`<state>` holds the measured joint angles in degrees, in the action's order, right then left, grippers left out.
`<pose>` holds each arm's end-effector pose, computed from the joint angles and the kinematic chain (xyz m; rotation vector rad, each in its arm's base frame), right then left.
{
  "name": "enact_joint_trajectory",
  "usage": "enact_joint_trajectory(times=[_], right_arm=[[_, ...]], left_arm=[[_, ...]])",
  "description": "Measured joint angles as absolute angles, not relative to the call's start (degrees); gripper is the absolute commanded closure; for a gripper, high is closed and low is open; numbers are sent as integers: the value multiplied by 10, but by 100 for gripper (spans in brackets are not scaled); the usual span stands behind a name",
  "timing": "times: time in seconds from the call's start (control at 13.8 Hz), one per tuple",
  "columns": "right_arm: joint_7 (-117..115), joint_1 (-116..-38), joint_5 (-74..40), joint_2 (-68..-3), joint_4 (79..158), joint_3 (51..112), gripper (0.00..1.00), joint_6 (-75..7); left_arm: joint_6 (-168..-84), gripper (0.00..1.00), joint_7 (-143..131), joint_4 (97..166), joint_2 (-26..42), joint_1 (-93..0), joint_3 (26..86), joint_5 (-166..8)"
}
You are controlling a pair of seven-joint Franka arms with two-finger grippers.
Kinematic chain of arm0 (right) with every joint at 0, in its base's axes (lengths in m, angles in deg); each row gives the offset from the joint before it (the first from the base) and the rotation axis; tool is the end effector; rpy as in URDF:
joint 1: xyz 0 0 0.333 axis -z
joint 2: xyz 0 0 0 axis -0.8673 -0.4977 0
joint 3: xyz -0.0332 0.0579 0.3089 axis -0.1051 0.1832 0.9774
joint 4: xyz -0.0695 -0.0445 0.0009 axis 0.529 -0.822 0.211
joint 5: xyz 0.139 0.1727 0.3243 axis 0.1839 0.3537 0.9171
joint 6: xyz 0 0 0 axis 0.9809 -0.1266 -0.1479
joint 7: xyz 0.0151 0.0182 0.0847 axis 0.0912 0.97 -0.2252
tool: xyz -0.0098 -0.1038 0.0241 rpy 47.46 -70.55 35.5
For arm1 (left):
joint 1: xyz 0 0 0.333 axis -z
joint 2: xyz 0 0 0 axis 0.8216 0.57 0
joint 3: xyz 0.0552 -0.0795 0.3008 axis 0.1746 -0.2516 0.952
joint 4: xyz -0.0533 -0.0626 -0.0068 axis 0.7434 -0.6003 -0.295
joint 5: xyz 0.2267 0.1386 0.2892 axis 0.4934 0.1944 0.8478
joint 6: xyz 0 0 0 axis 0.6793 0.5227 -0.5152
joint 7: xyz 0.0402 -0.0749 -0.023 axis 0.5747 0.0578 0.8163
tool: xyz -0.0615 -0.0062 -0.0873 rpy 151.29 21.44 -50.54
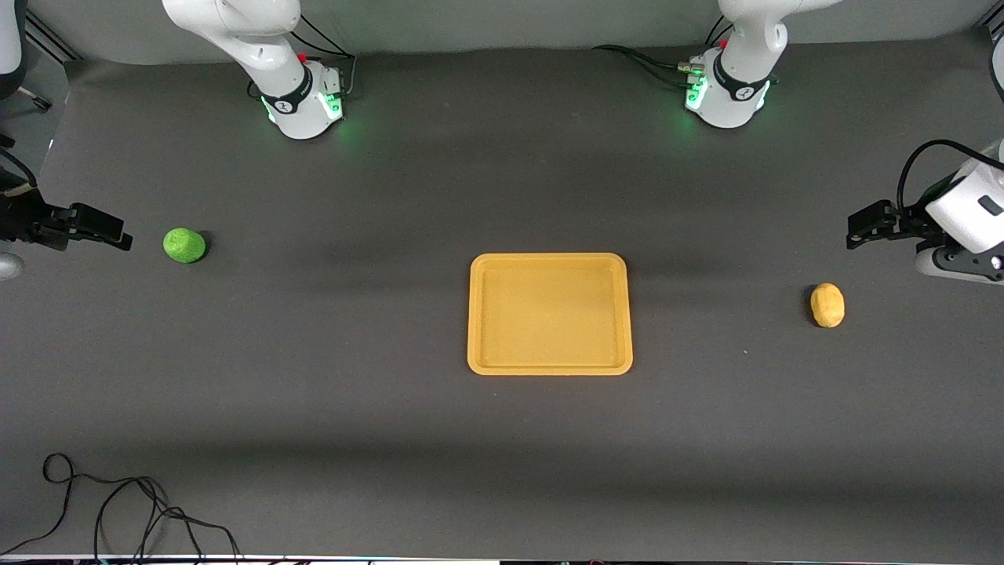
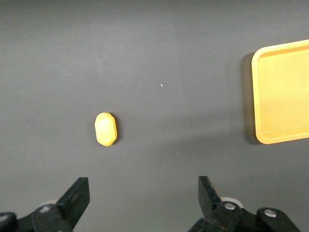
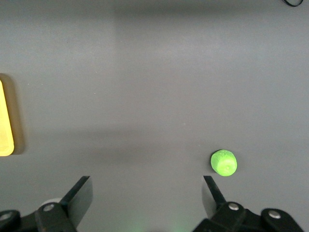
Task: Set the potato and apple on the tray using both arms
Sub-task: 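Lower the left gripper onto the yellow potato and close it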
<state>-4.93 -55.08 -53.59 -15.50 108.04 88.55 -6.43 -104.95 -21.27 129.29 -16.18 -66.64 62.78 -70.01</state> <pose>0.5659 -0.0365 0.6017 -3.1320 0.0750 0.1121 0.5660 -0.0012 0.5600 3.1198 -0.2489 -0.0767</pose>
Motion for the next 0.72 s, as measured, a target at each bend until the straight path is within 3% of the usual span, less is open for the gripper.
enact_joint_trajectory(times=[0.43,0.72], right_arm=[[-51,-548,-536,-156,1080,885,0,-64],[-51,-549,-536,-161,1080,886,0,-64]], left_arm=[[-1055,0,-213,1300,-162,-667,628,-700],[-1172,0,-239,1404,-163,-687,631,-698]])
